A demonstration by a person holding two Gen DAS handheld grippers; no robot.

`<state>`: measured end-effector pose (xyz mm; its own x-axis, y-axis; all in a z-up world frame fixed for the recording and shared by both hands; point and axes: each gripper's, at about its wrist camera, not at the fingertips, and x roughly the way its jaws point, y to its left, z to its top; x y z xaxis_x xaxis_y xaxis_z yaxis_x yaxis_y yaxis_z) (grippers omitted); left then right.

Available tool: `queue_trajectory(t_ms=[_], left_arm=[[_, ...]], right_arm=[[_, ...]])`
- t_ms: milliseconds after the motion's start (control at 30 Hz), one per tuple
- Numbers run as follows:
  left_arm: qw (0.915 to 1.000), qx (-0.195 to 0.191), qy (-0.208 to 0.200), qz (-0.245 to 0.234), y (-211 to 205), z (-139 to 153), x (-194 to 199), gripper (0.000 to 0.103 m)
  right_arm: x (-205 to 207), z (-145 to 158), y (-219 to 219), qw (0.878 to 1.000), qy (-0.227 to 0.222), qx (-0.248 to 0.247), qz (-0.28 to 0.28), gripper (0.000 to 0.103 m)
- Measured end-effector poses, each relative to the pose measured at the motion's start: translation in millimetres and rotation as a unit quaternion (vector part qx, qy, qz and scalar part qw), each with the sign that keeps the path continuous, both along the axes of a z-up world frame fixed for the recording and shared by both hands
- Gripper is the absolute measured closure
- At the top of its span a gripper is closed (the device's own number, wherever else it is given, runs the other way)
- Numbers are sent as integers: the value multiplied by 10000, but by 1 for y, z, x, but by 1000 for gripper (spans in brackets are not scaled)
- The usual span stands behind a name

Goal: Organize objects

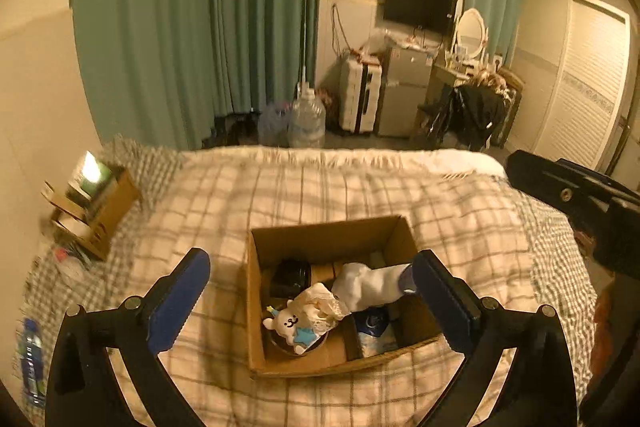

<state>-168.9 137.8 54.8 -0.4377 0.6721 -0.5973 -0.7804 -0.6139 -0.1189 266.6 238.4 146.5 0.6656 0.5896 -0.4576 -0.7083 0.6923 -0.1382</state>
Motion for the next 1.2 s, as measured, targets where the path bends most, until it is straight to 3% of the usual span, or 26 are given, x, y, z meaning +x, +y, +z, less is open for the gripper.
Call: queue_trajectory(t_ms=[267, 467, 733, 1000, 1200], left_arm=[[9985, 460, 299, 25, -49, 54, 35, 0], [9962, 551, 608, -289, -73, 59, 64, 0], [9968, 545, 543, -236, -93, 12, 82, 0], [9980, 558, 245, 170, -93, -66, 83, 0], [9958, 826, 134, 380, -101, -93, 84, 0]], right_arm=[[-60, 48, -52, 9985, -478, 260, -3, 0], [-100, 50, -90, 9962, -794, 343, -64, 0], [-108, -9, -115, 9979, -613, 175, -58, 0], [-79, -85, -114, 9949, -933, 206, -336, 0], [-54, -128, -111, 9964, -775, 40, -340, 0]])
